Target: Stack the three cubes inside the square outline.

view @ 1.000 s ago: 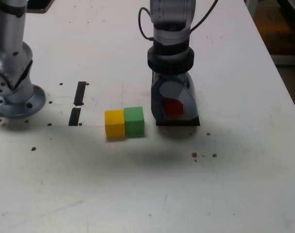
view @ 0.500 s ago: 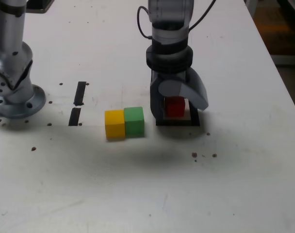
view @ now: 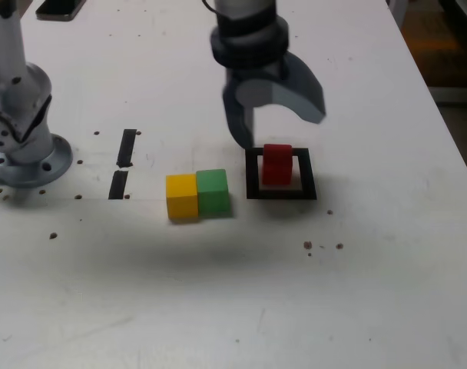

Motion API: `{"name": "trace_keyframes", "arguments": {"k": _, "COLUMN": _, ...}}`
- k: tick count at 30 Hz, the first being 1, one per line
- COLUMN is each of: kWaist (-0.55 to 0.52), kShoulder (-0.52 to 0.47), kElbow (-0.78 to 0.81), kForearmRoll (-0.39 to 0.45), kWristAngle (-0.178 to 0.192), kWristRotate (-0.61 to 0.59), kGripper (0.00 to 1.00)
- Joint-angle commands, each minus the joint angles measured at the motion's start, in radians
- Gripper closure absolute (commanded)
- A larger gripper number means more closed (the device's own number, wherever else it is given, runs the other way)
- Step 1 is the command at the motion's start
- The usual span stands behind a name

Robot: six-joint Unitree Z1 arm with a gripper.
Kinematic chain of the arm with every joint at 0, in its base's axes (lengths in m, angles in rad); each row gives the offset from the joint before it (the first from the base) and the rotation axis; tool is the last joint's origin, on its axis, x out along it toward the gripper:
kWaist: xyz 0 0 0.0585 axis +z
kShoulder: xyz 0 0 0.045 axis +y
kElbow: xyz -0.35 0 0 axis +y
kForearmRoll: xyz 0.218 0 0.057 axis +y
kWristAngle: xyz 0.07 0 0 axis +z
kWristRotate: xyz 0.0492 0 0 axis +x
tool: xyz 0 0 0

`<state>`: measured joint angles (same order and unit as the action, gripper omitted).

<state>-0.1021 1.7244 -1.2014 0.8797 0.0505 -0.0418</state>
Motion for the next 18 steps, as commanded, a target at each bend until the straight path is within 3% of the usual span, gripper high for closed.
{"name": "trace_keyframes", "arguments": {"k": 1, "kWaist": 0.001, "kShoulder": -0.041, "kElbow": 0.013, "kForearmRoll": 0.019, "kWristAngle": 0.005, "kWristRotate": 0.004, "kGripper": 0.07}}
{"name": "trace_keyframes", "arguments": {"k": 10, "kWaist": -0.029, "kShoulder": -0.155, "kElbow": 0.032, "kForearmRoll": 0.111, "kWristAngle": 0.010, "kWristRotate": 0.148, "kGripper": 0.04}}
{"name": "trace_keyframes", "arguments": {"k": 18, "kWaist": -0.148, "kShoulder": -0.240, "kElbow": 0.092, "kForearmRoll": 0.171, "kWristAngle": 0.070, "kWristRotate": 0.381, "kGripper": 0.00}}
